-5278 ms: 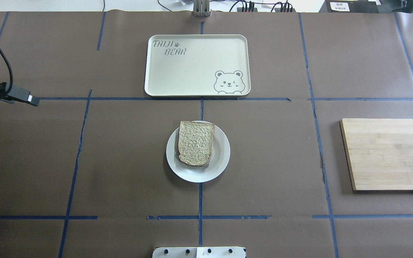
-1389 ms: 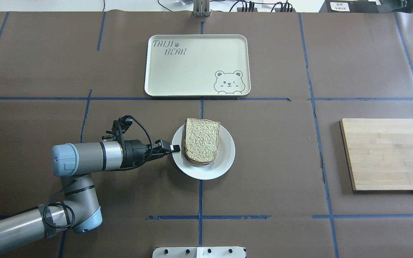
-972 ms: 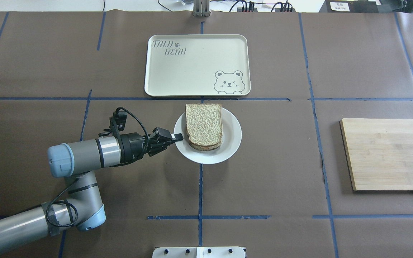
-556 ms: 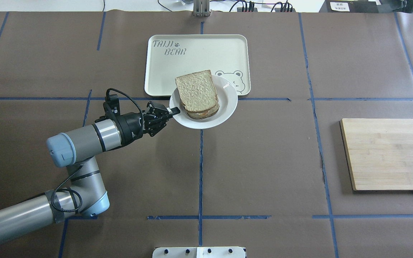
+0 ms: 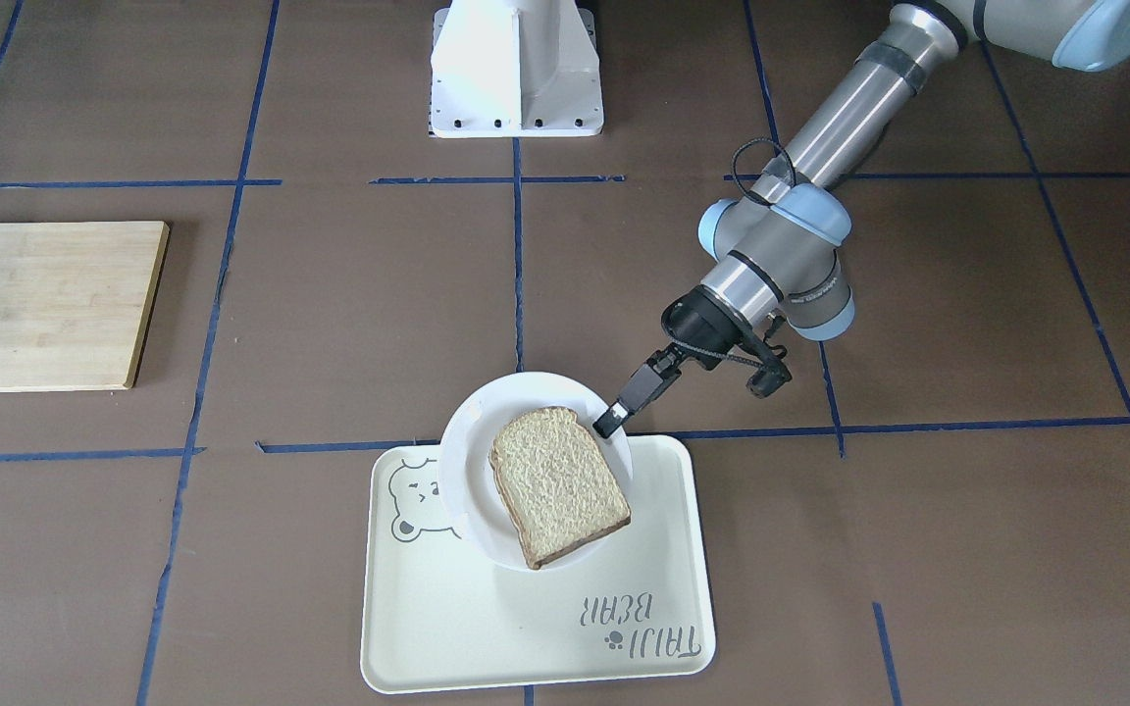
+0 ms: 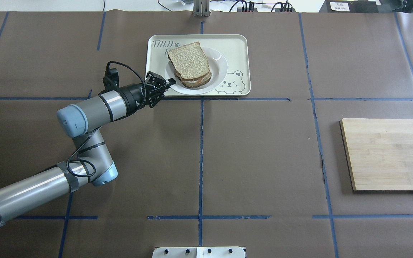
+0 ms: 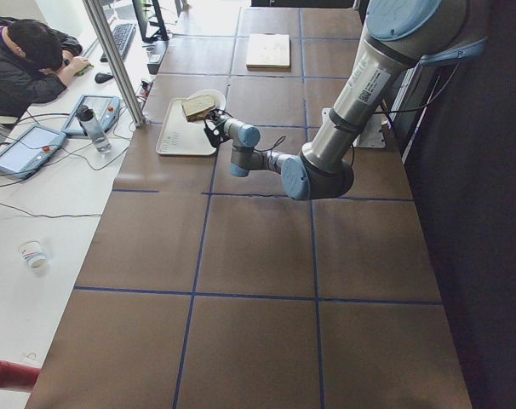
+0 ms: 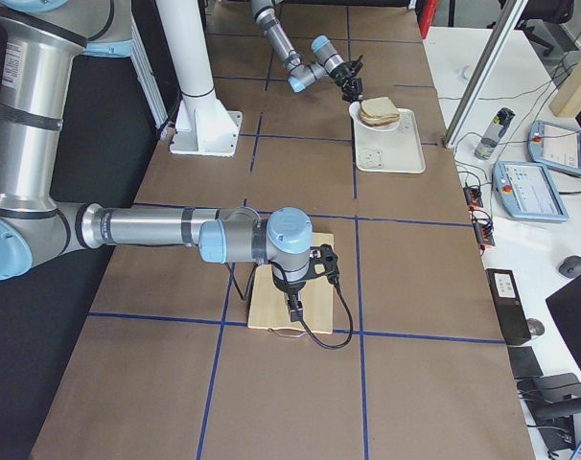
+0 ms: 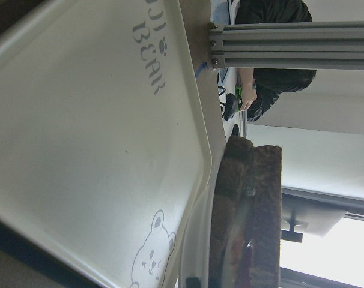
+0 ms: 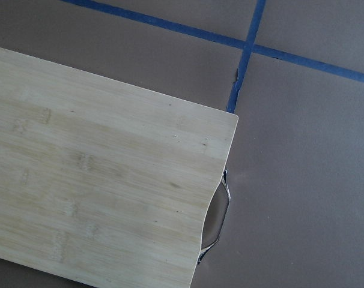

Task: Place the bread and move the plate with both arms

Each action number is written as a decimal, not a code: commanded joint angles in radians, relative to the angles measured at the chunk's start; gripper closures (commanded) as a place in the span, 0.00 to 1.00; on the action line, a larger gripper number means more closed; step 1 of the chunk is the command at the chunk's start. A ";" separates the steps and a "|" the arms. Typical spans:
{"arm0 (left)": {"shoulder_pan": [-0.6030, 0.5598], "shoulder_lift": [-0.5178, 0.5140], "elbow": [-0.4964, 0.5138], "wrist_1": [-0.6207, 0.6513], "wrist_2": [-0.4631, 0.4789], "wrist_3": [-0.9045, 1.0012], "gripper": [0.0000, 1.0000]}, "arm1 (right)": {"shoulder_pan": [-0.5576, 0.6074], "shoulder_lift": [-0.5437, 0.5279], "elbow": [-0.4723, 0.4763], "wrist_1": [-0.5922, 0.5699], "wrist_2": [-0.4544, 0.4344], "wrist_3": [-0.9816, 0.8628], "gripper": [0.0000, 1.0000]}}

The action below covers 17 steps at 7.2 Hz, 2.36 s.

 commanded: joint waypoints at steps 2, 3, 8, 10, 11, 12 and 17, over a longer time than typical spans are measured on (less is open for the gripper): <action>-0.089 -0.134 0.201 0.001 -0.179 0.092 1.00 | -0.002 0.000 -0.003 0.000 0.000 0.002 0.00; -0.089 -0.173 0.264 0.002 -0.196 0.127 1.00 | -0.002 0.000 -0.006 -0.001 0.000 0.002 0.00; -0.088 -0.194 0.356 0.011 -0.210 0.236 0.20 | 0.000 0.000 -0.006 0.000 0.000 0.002 0.00; -0.089 -0.194 0.343 0.080 -0.226 0.284 0.00 | -0.002 0.000 -0.006 0.000 0.000 0.002 0.00; -0.115 -0.194 0.330 0.156 -0.282 0.377 0.00 | -0.002 0.000 -0.008 0.000 0.000 0.002 0.00; -0.168 -0.192 0.270 0.289 -0.395 0.422 0.00 | -0.002 0.000 -0.006 0.000 0.000 0.002 0.00; -0.270 0.019 -0.328 1.172 -0.562 1.058 0.00 | -0.002 0.002 -0.006 0.000 0.006 0.002 0.00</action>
